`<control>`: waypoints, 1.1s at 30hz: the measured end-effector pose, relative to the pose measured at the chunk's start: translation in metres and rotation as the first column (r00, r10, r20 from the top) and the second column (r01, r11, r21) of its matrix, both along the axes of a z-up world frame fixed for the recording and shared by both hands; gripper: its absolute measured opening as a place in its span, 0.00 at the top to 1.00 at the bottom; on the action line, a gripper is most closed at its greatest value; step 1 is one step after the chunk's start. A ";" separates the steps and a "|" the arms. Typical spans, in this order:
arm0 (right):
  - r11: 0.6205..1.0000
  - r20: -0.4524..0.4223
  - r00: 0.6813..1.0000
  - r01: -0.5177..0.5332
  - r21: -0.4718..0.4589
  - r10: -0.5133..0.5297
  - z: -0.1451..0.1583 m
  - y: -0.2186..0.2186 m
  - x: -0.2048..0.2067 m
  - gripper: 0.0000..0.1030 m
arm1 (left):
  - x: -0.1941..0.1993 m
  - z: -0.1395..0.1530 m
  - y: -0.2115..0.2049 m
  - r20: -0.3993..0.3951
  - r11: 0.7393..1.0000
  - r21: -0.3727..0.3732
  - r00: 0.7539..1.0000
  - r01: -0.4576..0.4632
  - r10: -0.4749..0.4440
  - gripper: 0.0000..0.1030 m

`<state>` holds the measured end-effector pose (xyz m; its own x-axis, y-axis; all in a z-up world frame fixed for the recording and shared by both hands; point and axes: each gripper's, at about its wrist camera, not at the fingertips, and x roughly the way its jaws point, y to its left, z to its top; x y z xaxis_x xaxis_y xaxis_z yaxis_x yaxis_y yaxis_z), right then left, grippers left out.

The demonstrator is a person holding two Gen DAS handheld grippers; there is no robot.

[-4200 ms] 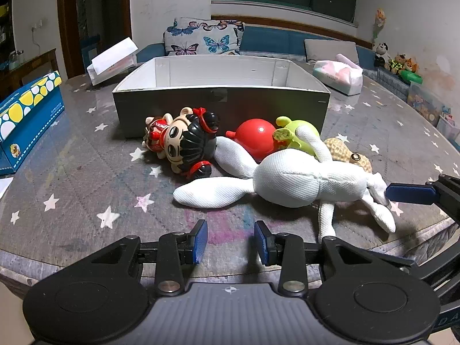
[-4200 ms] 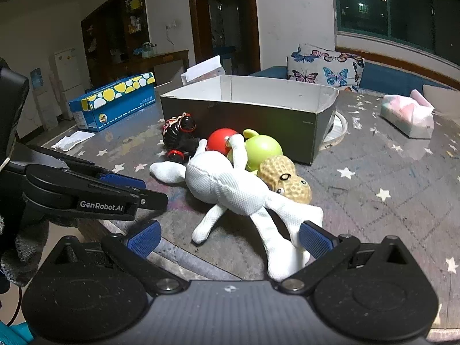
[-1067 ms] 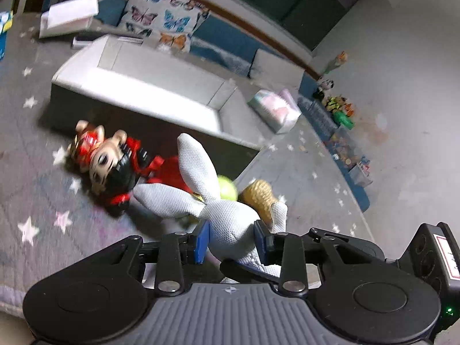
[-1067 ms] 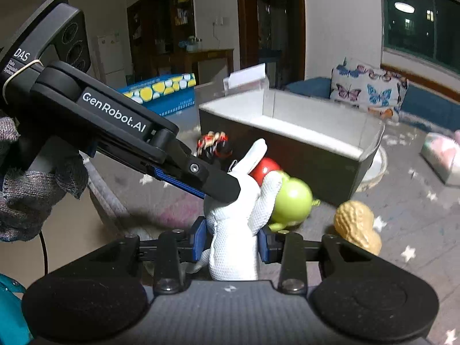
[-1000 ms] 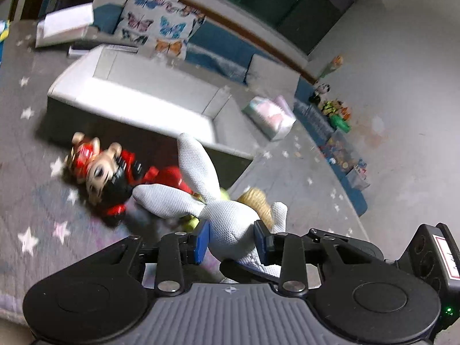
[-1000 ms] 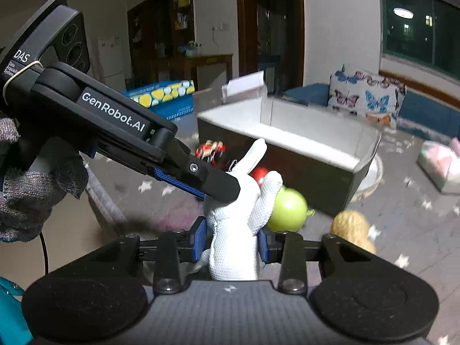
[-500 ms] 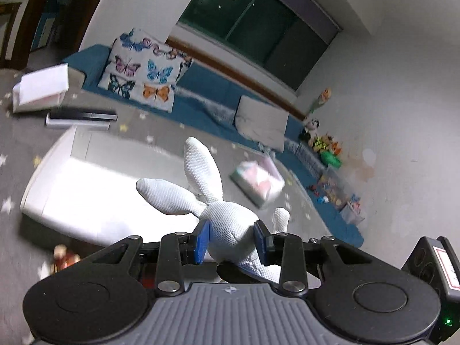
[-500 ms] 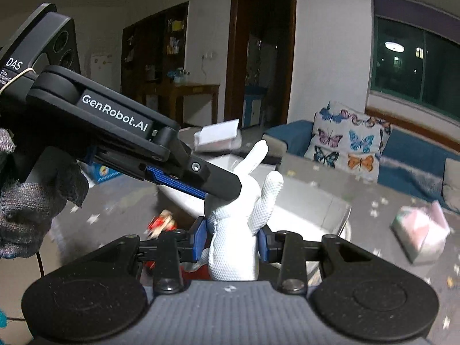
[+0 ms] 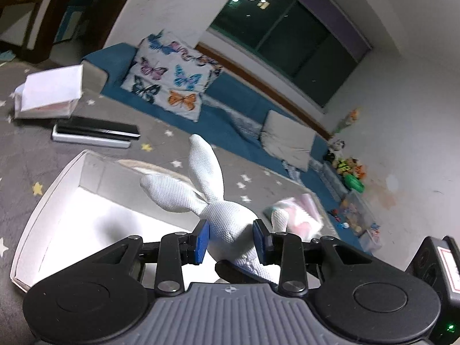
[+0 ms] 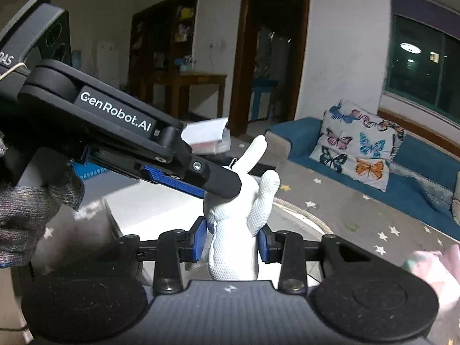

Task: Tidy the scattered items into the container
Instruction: 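Carry the bunny over the white box and lower it inside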

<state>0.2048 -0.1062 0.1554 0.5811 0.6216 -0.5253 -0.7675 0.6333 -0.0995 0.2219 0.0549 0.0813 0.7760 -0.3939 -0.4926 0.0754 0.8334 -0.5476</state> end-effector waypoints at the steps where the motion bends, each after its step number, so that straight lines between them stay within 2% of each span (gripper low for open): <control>1: 1.000 -0.006 1.000 -0.008 -0.017 0.008 -0.004 0.004 0.005 0.66 | 0.003 -0.005 0.002 -0.012 1.000 -0.002 1.000 -0.007 0.007 0.66; 12: 0.982 -0.118 0.988 -0.115 -0.148 0.097 -0.052 0.028 0.041 0.65 | 0.028 -0.048 0.014 -0.136 0.998 -0.022 0.989 -0.066 0.062 0.67; 19: 0.965 -0.114 0.989 -0.114 -0.238 0.089 -0.067 0.036 0.053 0.63 | 0.035 -0.065 0.011 -0.178 0.997 -0.002 0.981 -0.073 0.071 0.67; 24: 0.969 -0.081 0.996 -0.063 -0.240 0.045 -0.066 0.033 0.058 0.41 | 0.035 -0.070 0.010 -0.191 0.997 0.000 0.979 -0.072 0.071 0.67; 28: 0.977 -0.072 0.997 -0.030 -0.211 0.016 -0.061 0.026 0.058 0.32 | 0.033 -0.070 0.010 -0.195 0.998 0.001 0.978 -0.069 0.068 0.67; 30: 0.981 -0.068 0.998 -0.013 -0.191 0.000 -0.058 0.022 0.058 0.20 | 0.031 -0.068 0.009 -0.192 0.997 0.004 0.979 -0.071 0.071 0.67; 33: 0.988 -0.061 0.998 0.009 -0.154 -0.018 -0.053 0.012 0.051 0.18 | 0.027 -0.064 0.007 -0.183 0.998 0.006 0.981 -0.065 0.065 0.67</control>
<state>0.2556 -0.0947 0.1025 0.5523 0.5231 -0.6491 -0.7667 0.6245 -0.1491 0.2489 0.0623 0.0172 0.6967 -0.3452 -0.6288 -0.0805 0.8334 -0.5468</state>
